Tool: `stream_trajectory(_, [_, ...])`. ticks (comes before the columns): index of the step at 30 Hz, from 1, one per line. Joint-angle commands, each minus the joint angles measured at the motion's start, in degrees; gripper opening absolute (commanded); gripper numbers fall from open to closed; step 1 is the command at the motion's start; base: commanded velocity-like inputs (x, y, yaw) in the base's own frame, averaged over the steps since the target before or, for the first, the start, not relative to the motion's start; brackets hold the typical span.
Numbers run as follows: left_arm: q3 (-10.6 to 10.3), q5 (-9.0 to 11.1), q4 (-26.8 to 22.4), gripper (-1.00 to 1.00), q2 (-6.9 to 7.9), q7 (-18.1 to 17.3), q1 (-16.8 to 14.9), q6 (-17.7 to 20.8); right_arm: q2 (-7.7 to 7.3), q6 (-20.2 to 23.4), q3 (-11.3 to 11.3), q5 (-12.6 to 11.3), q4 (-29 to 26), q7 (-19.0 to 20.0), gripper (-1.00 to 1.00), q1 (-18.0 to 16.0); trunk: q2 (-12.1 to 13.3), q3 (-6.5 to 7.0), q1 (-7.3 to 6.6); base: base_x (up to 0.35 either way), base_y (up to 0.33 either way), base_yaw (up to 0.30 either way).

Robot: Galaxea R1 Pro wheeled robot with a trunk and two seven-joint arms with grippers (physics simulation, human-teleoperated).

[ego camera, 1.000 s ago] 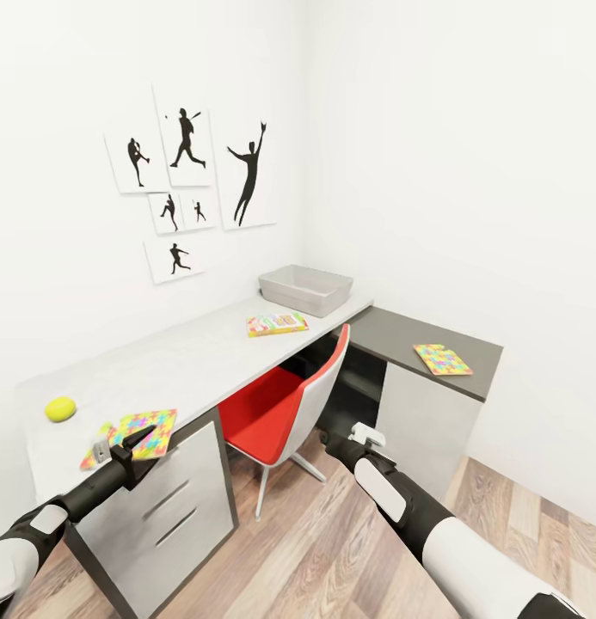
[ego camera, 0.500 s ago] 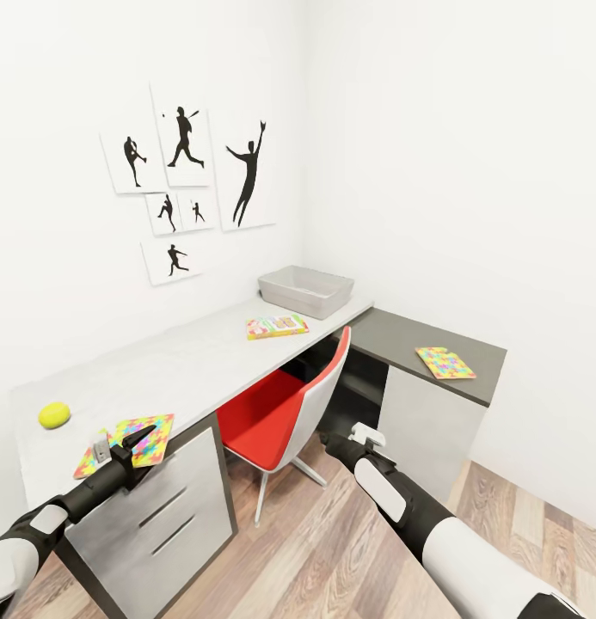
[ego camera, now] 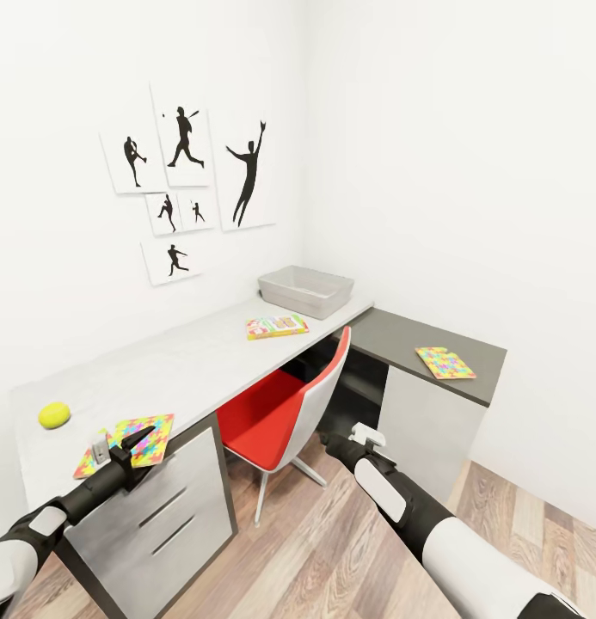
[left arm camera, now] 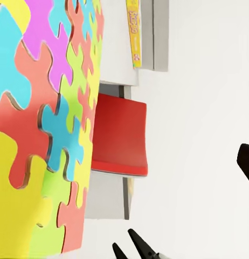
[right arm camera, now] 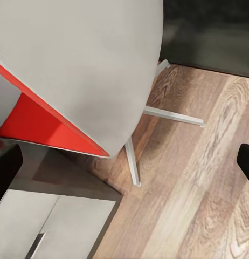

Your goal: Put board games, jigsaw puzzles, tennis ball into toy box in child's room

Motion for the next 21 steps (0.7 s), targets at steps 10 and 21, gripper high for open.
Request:
stream_trajectory(10, [0.81,-0.58,-0.05,1.00,0.07,-0.33,0.20,0.39,-0.04,0.11,0.20,-0.27,-0.10,-0.42,1.00,-0.05,-0.04,-0.06,0.00,0.000,0.000,0.000])
stream_trajectory(21, [0.87,-0.58,-0.05,1.00,0.08,-0.37,0.34,0.40,-0.04,0.11,0.20,-0.27,-0.10,-0.42,1.00,-0.05,-0.04,-0.06,0.00,0.000,0.000,0.000])
